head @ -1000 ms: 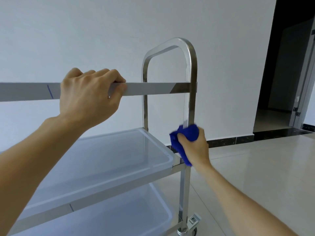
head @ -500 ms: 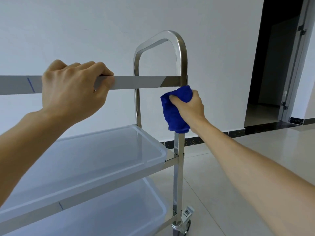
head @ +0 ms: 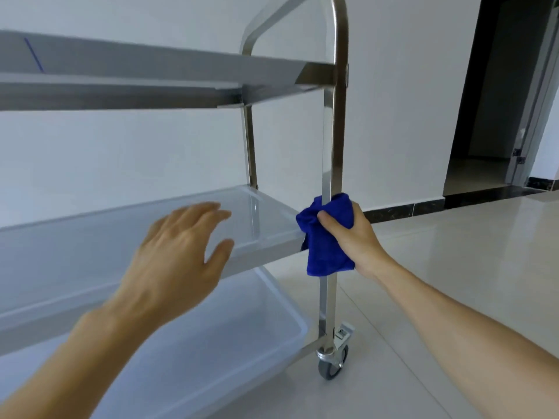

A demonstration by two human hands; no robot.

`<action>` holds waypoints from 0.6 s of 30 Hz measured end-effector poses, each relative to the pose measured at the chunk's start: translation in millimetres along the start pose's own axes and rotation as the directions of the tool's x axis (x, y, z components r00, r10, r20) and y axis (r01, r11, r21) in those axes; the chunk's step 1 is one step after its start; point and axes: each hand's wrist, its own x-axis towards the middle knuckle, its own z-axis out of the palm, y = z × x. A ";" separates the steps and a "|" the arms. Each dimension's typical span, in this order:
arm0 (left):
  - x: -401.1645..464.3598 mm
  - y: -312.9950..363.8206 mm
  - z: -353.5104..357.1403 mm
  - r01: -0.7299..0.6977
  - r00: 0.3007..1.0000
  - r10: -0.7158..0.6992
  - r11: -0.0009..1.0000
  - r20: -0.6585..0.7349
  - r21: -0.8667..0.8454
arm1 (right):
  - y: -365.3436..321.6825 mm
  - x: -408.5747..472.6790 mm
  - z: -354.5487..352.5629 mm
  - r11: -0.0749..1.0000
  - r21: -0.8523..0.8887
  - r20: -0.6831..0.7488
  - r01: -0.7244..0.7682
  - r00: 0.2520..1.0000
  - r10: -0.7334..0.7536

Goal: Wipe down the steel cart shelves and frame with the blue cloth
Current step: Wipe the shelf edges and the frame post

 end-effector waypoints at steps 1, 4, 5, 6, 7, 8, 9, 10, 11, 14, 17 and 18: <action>-9.1 -3.8 8.7 0.047 0.997 -0.047 0.999 0.066 0.009 | 2.2 -0.9 -1.1 1.000 0.000 0.015 0.007 1.000 -0.007; -30.9 -11.6 28.7 0.026 0.996 -0.035 0.993 0.079 0.118 | 8.9 -4.0 -2.7 1.000 0.015 0.058 0.015 0.998 -0.016; -34.7 -13.3 34.3 -0.014 0.999 0.005 0.985 0.052 0.174 | 13.1 -5.2 -4.1 1.000 0.026 0.072 0.014 0.997 -0.016; -36.9 -15.6 39.3 -0.038 0.999 0.036 0.977 0.015 0.209 | 18.6 -6.6 -5.4 0.999 0.036 0.084 0.007 0.996 -0.010; -38.2 -17.5 42.5 -0.043 0.999 0.048 0.975 -0.018 0.219 | 26.4 -8.4 -7.1 0.999 0.035 0.093 -0.001 0.996 -0.003; -38.8 -18.6 44.6 -0.036 0.998 0.048 0.976 -0.051 0.216 | 37.2 -10.7 -9.4 1.000 0.019 0.104 -0.004 0.995 0.002; -39.4 -19.0 46.2 -0.028 0.996 0.046 0.978 -0.079 0.208 | 50.3 -14.4 -10.9 1.000 -0.009 0.110 -0.015 0.994 0.016; -40.6 -19.6 48.6 -0.024 0.992 0.049 0.978 -0.117 0.209 | 65.1 -20.3 -11.7 0.998 -0.043 0.105 -0.039 0.994 0.044; -41.9 -20.7 50.9 -0.023 0.986 0.057 0.977 -0.157 0.213 | 81.6 -28.1 -11.5 0.995 -0.069 0.084 -0.076 0.993 0.082; -43.9 -24.2 57.2 -0.025 0.966 0.081 0.975 -0.247 0.223 | 138.9 -56.6 -8.3 0.972 -0.118 -0.004 -0.202 0.979 0.203; -43.9 -26.2 61.4 -0.035 0.955 0.097 0.975 -0.280 0.220 | 180.6 -81.2 -0.8 0.937 -0.082 -0.036 -0.340 0.941 0.338; -43.8 -26.6 62.5 -0.039 0.954 0.102 0.975 -0.284 0.221 | 188.0 -85.6 0.4 0.932 -0.070 -0.046 -0.357 0.934 0.354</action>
